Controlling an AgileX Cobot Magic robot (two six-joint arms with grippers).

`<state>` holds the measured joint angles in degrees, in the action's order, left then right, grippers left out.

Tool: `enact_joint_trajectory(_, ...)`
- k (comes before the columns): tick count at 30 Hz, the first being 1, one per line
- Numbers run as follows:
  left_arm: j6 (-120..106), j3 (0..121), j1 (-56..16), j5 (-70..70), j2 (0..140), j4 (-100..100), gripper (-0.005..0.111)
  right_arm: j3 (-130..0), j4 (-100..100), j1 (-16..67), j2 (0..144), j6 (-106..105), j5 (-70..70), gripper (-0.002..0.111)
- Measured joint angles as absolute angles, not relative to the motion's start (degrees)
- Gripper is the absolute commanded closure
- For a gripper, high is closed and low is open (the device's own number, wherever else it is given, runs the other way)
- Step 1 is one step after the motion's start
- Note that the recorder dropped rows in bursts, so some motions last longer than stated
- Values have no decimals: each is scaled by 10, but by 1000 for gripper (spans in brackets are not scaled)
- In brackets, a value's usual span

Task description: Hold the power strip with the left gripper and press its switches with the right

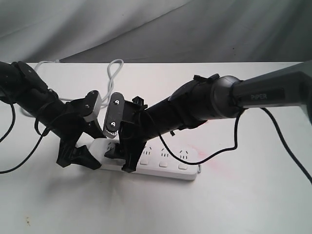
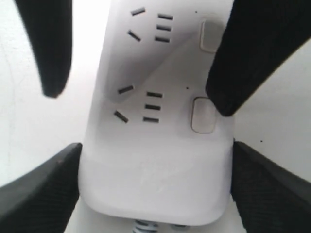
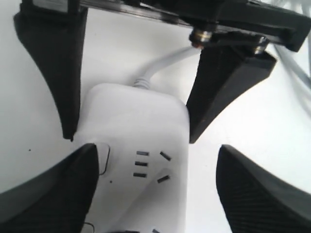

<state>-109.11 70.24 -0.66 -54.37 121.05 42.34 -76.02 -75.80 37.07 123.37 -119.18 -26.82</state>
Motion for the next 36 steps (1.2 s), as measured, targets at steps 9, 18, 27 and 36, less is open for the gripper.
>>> enact_joint_trajectory(9,-1091,702,-7,-544,1210,423,43,-757,-731,371,1187,-1143,-272,45)
enact_joint_trajectory(18,-1091,702,-7,-544,1210,423,43,-715,-723,345,1186,-1135,-275,45)
enact_joint_trajectory(27,-1091,702,-7,-544,1210,423,43,-712,-716,343,1186,-1133,-275,45)
enact_joint_trajectory(36,-1090,702,-7,-544,1210,423,43,-712,-696,343,1186,-1133,-262,45)
